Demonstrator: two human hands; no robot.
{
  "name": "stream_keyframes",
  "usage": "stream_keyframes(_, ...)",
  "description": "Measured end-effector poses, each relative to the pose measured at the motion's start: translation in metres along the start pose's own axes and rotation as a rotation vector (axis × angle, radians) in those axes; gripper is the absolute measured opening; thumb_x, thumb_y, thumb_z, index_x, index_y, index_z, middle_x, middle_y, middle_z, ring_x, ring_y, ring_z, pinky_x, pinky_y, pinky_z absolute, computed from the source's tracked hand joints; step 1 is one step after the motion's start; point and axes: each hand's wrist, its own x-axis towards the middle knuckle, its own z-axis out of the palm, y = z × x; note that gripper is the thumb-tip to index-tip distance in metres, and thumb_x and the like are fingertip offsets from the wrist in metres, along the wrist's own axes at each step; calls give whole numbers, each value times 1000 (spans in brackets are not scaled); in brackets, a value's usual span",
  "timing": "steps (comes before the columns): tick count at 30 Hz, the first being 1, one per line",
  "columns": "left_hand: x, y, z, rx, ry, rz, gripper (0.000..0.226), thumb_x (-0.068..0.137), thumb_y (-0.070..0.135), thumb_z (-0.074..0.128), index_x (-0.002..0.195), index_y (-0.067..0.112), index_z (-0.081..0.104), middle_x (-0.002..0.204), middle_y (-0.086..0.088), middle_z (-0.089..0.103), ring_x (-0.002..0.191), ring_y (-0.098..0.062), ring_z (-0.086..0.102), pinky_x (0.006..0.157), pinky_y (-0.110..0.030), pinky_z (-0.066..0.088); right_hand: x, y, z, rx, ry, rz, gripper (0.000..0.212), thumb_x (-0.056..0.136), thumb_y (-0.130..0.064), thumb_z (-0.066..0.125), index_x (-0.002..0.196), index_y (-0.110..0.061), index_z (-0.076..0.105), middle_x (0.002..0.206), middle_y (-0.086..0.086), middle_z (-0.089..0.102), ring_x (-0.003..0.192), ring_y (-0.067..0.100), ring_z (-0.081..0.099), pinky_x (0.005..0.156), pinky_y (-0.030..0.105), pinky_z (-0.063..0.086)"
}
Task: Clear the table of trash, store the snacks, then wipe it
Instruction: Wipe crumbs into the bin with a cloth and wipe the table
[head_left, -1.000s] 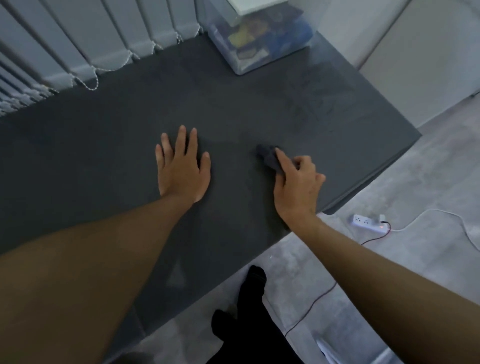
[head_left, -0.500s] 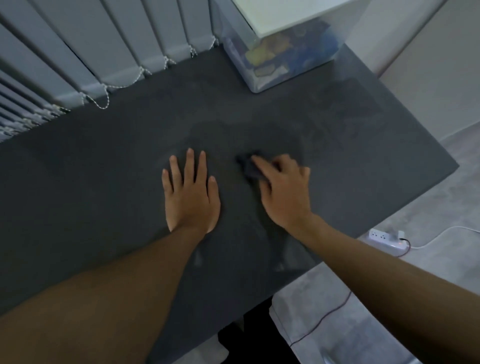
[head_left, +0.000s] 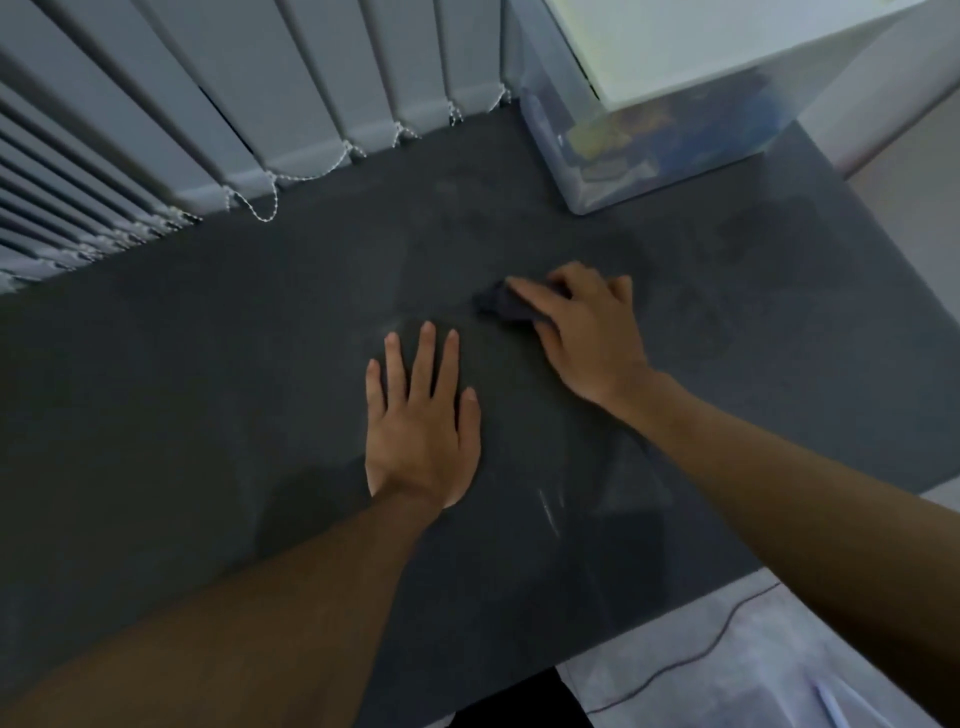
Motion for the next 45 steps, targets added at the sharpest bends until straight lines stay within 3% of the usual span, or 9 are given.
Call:
stream_keyframes(4, 1, -1, 0, -9, -13, 5, 63, 103, 48, 9, 159, 24, -2, 167, 1, -4, 153, -30, -11, 124, -50, 5, 45, 3, 3, 60, 88, 563, 44, 96, -26, 54, 139, -35, 53, 122, 9, 51, 111, 30, 49, 92, 44, 28)
stream_keyframes(10, 0, 0, -2, -14, -17, 6, 62, 103, 46, 12, 160, 23, 3, 167, 0, -1, 153, -30, -10, 123, -51, 7, 47, -35, 18, 77, -38, 19, 44, 94, -27, 54, 137, -32, 56, 112, 9, 52, 101, 29, 53, 86, 44, 33)
stream_keyframes(15, 1, -1, -2, -25, -27, 11, 63, 103, 46, 13, 160, 23, 3, 167, 1, -3, 153, -29, -12, 124, -50, 6, 63, -22, 17, 64, 73, 400, 46, 94, -25, 56, 139, -35, 52, 116, 7, 50, 106, 27, 50, 89, 43, 33)
stream_keyframes(20, 1, 0, -2, -34, -24, 4, 63, 102, 46, 14, 160, 23, 6, 167, 0, 0, 153, -30, -9, 123, -51, 6, 23, -24, 9, 74, -31, -28, 46, 90, -25, 56, 136, -31, 58, 109, 9, 53, 94, 28, 54, 83, 40, 31)
stream_keyframes(26, 1, 0, 1, -22, -4, 9, 63, 102, 47, 12, 160, 23, 4, 168, 1, 1, 153, -32, -5, 123, -51, 5, -18, 15, -11, 17, 143, 558, 46, 93, -19, 57, 137, -33, 55, 113, 12, 51, 99, 29, 51, 80, 36, 22)
stream_keyframes(32, -1, 0, 1, -34, 3, 24, 64, 101, 46, 7, 160, 22, 0, 167, 2, -2, 153, -34, -6, 123, -52, 3, -95, -7, -22, -28, 36, 147, 40, 95, -27, 51, 134, -30, 62, 107, 11, 56, 87, 29, 56, 78, 40, 34)
stream_keyframes(37, -2, -1, 2, -43, 13, 175, 58, 104, 40, 6, 159, 25, -4, 167, 9, -5, 154, -22, -7, 123, -51, 0, -125, -11, -25, 5, 291, 750, 40, 95, -20, 56, 133, -31, 60, 105, 10, 52, 87, 26, 51, 79, 40, 35)
stream_keyframes(43, -5, -1, -2, -76, 32, 350, 59, 102, 42, 15, 158, 26, 19, 165, 5, 16, 153, -23, 8, 124, -48, 7, -178, -37, -30, -47, 136, 297, 39, 95, -25, 55, 133, -31, 62, 108, 11, 57, 87, 27, 54, 77, 40, 36)
stream_keyframes(45, -4, 1, -4, -89, 45, 353, 58, 101, 41, 22, 156, 23, 29, 162, 1, 28, 151, -27, 18, 122, -51, 14, -190, -17, -38, -138, 146, 364, 39, 95, -26, 55, 133, -35, 61, 109, 9, 57, 89, 27, 54, 79, 40, 36)
